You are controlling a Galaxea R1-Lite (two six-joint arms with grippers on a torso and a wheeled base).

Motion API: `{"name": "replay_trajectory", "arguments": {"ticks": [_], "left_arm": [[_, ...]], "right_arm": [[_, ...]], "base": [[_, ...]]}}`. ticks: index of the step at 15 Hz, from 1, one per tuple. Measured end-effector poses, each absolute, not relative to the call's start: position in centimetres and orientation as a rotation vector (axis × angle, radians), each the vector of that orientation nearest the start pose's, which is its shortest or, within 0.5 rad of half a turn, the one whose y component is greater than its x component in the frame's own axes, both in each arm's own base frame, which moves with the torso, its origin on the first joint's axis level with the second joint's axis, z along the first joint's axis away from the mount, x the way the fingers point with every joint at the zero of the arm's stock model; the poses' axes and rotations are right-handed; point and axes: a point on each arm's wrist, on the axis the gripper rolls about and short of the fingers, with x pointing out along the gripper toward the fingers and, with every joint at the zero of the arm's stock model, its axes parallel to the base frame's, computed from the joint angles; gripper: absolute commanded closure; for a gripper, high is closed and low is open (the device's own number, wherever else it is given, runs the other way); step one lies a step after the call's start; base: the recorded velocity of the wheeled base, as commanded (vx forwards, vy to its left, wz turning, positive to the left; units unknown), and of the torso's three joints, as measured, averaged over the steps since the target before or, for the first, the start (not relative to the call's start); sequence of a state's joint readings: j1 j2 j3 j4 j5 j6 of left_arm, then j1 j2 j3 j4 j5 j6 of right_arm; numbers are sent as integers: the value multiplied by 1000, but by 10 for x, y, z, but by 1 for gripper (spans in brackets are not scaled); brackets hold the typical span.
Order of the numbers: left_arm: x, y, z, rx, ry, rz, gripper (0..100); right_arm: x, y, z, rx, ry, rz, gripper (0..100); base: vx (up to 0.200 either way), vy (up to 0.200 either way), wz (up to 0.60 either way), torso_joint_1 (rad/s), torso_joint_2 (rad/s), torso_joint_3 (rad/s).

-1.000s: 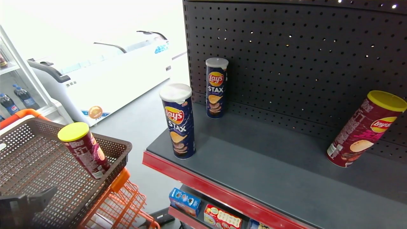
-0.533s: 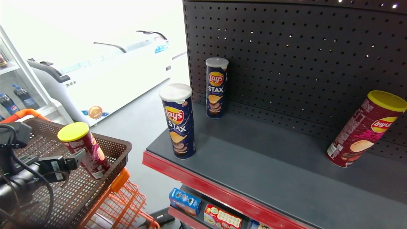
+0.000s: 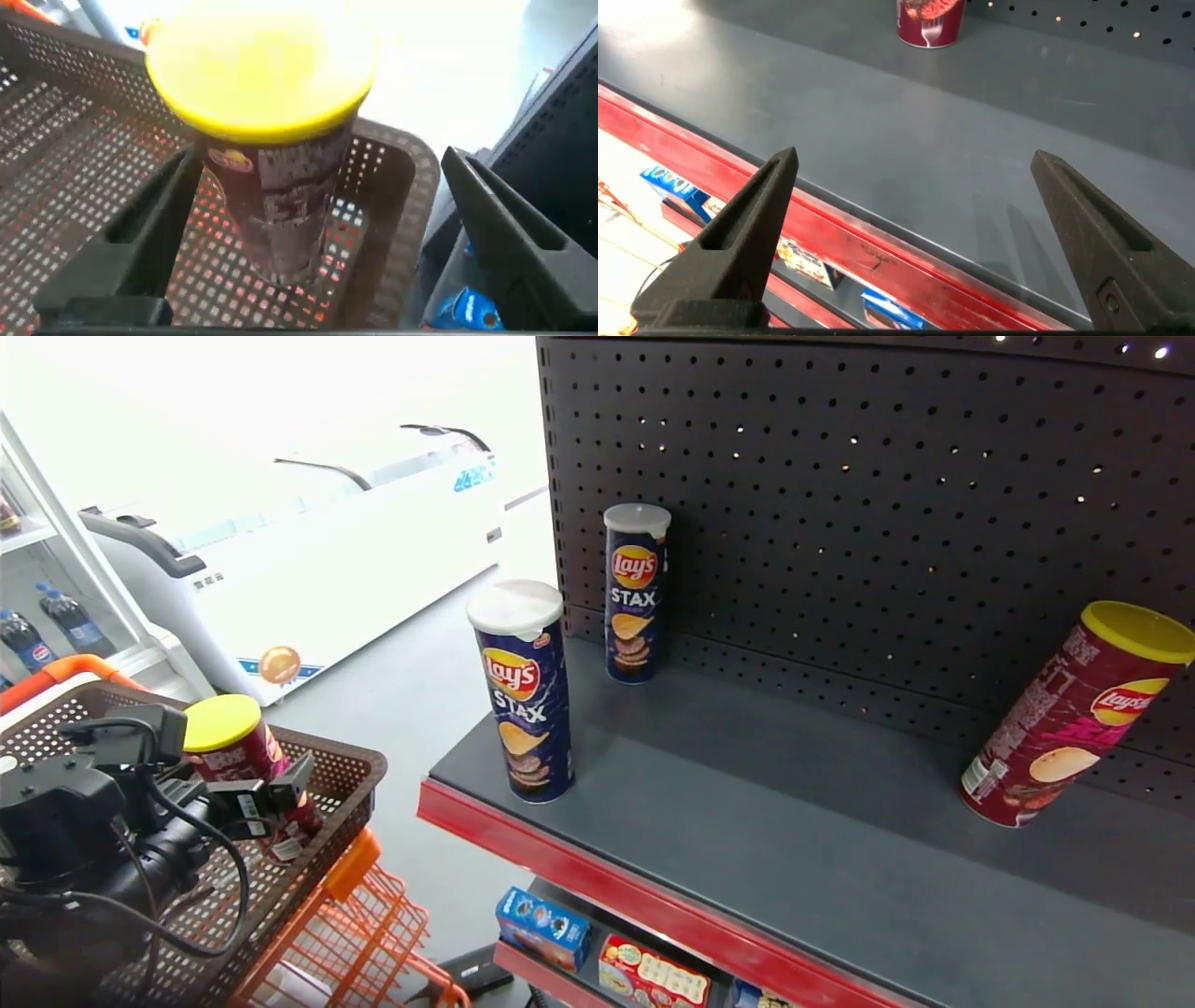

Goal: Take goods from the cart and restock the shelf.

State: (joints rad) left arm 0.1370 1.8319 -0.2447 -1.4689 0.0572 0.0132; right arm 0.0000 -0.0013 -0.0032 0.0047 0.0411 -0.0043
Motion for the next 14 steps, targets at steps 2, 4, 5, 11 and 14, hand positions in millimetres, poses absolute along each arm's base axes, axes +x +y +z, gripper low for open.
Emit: {"name": "replay_trajectory", "arguments": {"ticks": [2, 4, 5, 11, 14], "left_arm": [[252, 50, 92, 65, 163, 240, 0], [256, 62, 89, 91, 165, 278, 0], [260, 67, 89, 92, 160, 291, 0], [271, 75, 78, 86, 180, 263, 0], [279, 74, 75, 83, 178, 206, 0]], "right_arm": [[-23, 1, 76, -4, 0, 41, 0], [-23, 1, 76, -4, 0, 41, 0], [-23, 1, 76, -4, 0, 41, 0], [-23, 1, 76, -4, 0, 41, 0], [-23, 1, 76, -4, 0, 41, 0]], "base": [[0, 0, 0, 0, 0, 0], [0, 0, 0, 0, 0, 0], [0, 0, 0, 0, 0, 0], [0, 0, 0, 0, 0, 0], [0, 0, 0, 0, 0, 0]]}}
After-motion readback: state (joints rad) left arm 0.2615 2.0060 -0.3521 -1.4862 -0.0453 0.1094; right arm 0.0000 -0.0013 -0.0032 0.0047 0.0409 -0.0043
